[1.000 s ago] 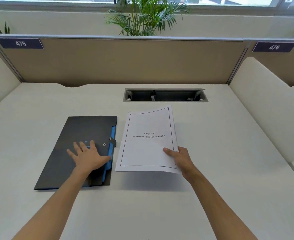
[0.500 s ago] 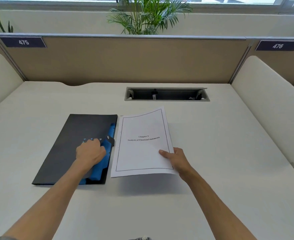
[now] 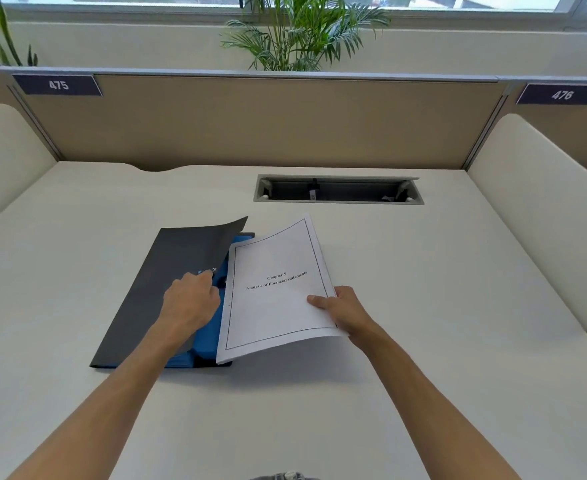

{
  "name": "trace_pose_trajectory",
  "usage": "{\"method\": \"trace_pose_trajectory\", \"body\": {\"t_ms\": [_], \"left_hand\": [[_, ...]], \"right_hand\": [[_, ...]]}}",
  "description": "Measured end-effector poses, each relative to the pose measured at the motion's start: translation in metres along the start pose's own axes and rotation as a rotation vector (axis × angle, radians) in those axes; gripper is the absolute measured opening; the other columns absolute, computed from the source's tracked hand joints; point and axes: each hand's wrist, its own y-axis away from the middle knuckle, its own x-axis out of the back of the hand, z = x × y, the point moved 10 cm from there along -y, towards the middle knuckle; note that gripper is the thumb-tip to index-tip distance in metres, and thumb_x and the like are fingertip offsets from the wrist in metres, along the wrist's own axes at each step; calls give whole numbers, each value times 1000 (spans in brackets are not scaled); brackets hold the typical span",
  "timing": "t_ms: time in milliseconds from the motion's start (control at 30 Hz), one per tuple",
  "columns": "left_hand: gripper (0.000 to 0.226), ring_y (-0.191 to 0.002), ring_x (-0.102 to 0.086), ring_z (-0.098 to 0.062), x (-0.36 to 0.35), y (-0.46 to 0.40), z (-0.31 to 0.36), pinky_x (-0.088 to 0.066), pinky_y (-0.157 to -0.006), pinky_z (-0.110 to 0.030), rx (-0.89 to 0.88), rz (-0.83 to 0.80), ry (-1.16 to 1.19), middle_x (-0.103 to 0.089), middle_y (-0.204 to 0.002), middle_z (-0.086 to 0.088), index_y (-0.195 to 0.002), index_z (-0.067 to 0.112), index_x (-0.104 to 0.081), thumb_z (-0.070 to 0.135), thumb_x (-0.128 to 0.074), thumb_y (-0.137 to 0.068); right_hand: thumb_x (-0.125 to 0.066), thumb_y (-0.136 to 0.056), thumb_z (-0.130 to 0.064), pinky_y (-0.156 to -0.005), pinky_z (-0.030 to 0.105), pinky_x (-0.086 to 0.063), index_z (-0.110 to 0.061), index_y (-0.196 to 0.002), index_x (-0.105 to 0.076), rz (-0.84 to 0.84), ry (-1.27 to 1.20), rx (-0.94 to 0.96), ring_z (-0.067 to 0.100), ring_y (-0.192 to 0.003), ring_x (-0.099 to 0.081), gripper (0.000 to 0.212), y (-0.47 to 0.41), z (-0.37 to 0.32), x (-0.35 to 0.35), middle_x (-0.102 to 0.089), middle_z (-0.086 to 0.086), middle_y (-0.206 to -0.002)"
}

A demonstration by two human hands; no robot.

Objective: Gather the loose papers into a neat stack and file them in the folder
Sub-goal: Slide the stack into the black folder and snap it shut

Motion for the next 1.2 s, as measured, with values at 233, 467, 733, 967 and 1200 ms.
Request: {"method": "trace_pose_trajectory", "body": {"t_ms": [233, 467, 733, 967, 1200], "left_hand": [[18, -68, -52, -29, 2, -1, 0, -42, -59, -36, 23, -22, 22, -59, -80, -14, -89, 4, -53, 12, -38, -94], [18, -58, -48, -23, 4, 1, 7, -38, -55, -34, 2, -23, 38, -56, -73, -11, -89, 5, -55, 14, -39, -93], [20, -53, -46, -17, 7, 6, 30, -38, -53, -30, -45, -33, 51, -52, -65, -4, -76, 9, -53, 17, -43, -92], [25, -58, -46, -22, 0, 13, 60, -37, -55, -31, -109, -101, 17, -55, -74, -6, -84, 7, -58, 22, -40, -93], [24, -66, -48, -26, -4, 16, 92, -37, -58, -32, -175, -71, 8, -58, -84, -9, -97, 8, -58, 22, -39, -94]], "right_hand": [[-76, -84, -18, -83, 38, -60, -1, -113, -66, 59, -8, -3, 29, -92, -74, 35, 2, -21, 40, -75, 15, -106], [-75, -84, -14, -82, 39, -59, 0, -110, -69, -5, 24, -38, 30, -93, -74, 30, 3, -20, 38, -77, 13, -100], [-73, -86, -12, -62, 23, -57, -4, -104, -71, 18, 67, 4, 18, -74, -74, 20, 0, -15, 20, -77, 9, -96], [-71, -86, -16, -87, 35, -57, -4, -110, -72, 116, 159, 74, 26, -96, -71, 27, -3, -3, 1, -75, 11, -107], [-70, -88, -22, -81, 30, -55, -13, -107, -68, 149, 122, 70, 21, -93, -68, 21, 0, 14, -26, -69, 1, -100]]}}
